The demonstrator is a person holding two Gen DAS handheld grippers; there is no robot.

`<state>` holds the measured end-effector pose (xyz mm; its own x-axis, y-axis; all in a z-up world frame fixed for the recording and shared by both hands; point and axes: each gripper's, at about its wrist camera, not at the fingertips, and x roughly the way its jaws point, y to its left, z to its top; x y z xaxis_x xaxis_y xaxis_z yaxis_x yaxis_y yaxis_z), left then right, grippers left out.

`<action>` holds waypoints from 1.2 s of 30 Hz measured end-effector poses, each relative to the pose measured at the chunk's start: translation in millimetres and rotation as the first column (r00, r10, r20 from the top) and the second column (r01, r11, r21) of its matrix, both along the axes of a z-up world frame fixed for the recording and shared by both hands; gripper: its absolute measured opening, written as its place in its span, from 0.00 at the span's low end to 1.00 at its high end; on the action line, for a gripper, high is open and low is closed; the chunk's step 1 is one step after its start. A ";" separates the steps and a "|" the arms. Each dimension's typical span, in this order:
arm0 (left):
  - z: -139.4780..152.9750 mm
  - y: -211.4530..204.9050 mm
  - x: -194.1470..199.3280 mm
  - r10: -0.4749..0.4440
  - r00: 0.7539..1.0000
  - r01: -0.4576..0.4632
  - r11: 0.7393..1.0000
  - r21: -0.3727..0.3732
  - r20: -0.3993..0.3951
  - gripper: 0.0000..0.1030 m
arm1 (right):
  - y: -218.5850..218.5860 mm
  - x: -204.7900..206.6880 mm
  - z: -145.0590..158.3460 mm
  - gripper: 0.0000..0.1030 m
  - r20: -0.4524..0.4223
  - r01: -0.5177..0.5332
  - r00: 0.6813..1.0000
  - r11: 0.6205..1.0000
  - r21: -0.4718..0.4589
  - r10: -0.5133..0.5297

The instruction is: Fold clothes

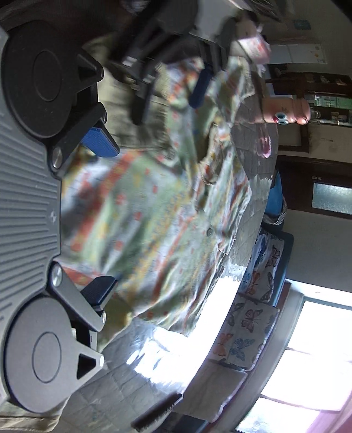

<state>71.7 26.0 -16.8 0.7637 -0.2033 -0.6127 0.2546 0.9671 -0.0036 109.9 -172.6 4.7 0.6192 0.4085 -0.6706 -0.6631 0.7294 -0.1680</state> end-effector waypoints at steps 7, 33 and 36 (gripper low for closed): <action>0.1 -0.4 -0.7 0.005 1.000 -0.005 1.000 0.007 0.001 0.97 | -8.0 -20.1 8.9 0.96 0.070 0.030 0.997 0.997 0.072 -0.035; -0.1 -1.0 1.3 0.017 1.000 -0.017 1.000 0.016 -0.004 1.00 | -178.0 -2.7 -1.4 0.93 0.053 0.539 0.833 0.829 0.150 -0.551; 0.2 -0.7 1.3 0.017 1.000 -0.017 1.000 0.015 -0.005 1.00 | -201.1 7.7 -6.4 0.90 0.044 0.604 0.787 0.782 0.152 -0.616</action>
<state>73.0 25.4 -16.6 0.7639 -0.1811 -0.6194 0.2383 0.9711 0.0100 117.6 -373.7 -1.7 0.8195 0.0007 -0.5730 -0.0596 0.9947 -0.0840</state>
